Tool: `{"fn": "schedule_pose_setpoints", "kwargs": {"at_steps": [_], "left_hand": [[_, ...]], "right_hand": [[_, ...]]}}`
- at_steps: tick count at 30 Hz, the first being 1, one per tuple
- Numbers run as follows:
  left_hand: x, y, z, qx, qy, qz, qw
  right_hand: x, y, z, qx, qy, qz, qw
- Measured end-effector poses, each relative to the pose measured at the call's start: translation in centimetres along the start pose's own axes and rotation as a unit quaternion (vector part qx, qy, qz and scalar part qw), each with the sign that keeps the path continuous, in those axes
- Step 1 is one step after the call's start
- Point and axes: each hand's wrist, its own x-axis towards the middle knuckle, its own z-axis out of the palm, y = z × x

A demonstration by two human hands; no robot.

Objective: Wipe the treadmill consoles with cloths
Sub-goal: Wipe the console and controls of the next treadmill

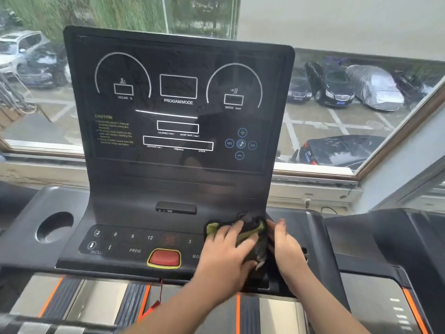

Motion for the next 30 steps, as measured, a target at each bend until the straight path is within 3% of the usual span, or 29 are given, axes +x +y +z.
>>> {"fn": "schedule_pose_setpoints", "kwargs": {"at_steps": [2,4,8,12,17,24,27,30], "left_hand": [[1.5,-2.2,-0.8,0.038,0.009,-0.003,0.999],[2.7,-3.0,-2.3,0.056,-0.002,-0.066,0.996],[3.0,0.1,-2.8,0.006,-0.015,-0.153,0.988],[1.4,2.8,-1.2,0.003,-0.047,-0.132,0.99],[-0.9,3.6,-0.6,-0.013,-0.029,-0.066,0.997],[-0.8,2.5,-3.1,-0.053,-0.123,-0.022,0.991],[-0.1,1.0,-4.5,-0.029,-0.163,-0.028,0.986],[0.3,-1.2,-5.4,-0.014,-0.142,-0.078,0.987]], "right_hand": [[-0.1,0.1,0.0,-0.007,-0.008,-0.001,1.0],[-0.1,0.1,0.0,-0.002,-0.011,-0.006,1.0],[-0.4,-0.3,0.0,-0.008,-0.007,0.001,1.0],[-0.5,-0.6,0.0,-0.012,0.016,0.0,1.0],[-1.4,-1.7,0.2,-0.045,0.036,-0.001,0.998],[-2.3,-3.8,0.1,-0.053,0.045,0.019,0.997],[-2.9,-3.8,-0.1,-0.057,0.064,-0.028,0.996],[-3.6,-3.4,1.2,-0.127,0.103,-0.097,0.982]]}}
